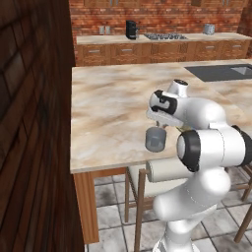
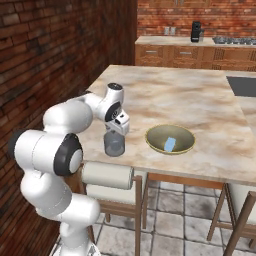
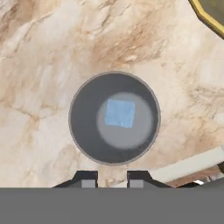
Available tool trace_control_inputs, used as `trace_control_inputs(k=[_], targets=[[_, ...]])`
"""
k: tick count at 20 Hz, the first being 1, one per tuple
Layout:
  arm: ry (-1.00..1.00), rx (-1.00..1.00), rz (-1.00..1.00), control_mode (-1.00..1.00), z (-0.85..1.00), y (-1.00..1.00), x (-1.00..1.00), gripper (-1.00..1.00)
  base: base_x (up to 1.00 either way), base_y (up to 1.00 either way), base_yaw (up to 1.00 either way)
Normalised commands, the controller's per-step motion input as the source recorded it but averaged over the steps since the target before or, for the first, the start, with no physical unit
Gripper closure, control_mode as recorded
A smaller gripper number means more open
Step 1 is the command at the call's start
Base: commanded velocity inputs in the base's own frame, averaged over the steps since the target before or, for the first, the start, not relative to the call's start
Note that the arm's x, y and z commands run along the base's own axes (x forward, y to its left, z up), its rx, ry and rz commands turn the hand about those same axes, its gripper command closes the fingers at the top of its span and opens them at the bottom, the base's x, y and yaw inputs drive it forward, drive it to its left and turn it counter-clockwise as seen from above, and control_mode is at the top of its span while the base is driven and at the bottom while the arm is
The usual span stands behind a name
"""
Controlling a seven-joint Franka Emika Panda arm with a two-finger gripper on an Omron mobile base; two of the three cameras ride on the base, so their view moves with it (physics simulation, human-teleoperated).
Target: There are four ice cubes in the ice bowl. Place two ice cubes in each glass of water.
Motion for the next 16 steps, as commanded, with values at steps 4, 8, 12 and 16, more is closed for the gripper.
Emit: trace_control_inputs(k=[4,8,12,16], targets=[[0.00,-0.01,0.11,-1.00,-0.29,0.00,0.28,1.00,0.00,0.00,0.00],[0.00,0.00,0.11,-1.00,-0.25,0.00,0.30,1.00,0.00,0.00,0.00],[0.01,0.00,0.12,-1.00,-0.25,0.00,0.34,1.00,0.00,0.00,0.00],[0.01,0.00,0.12,-1.00,-0.23,0.00,0.32,1.00,0.00,0.00,0.00]])
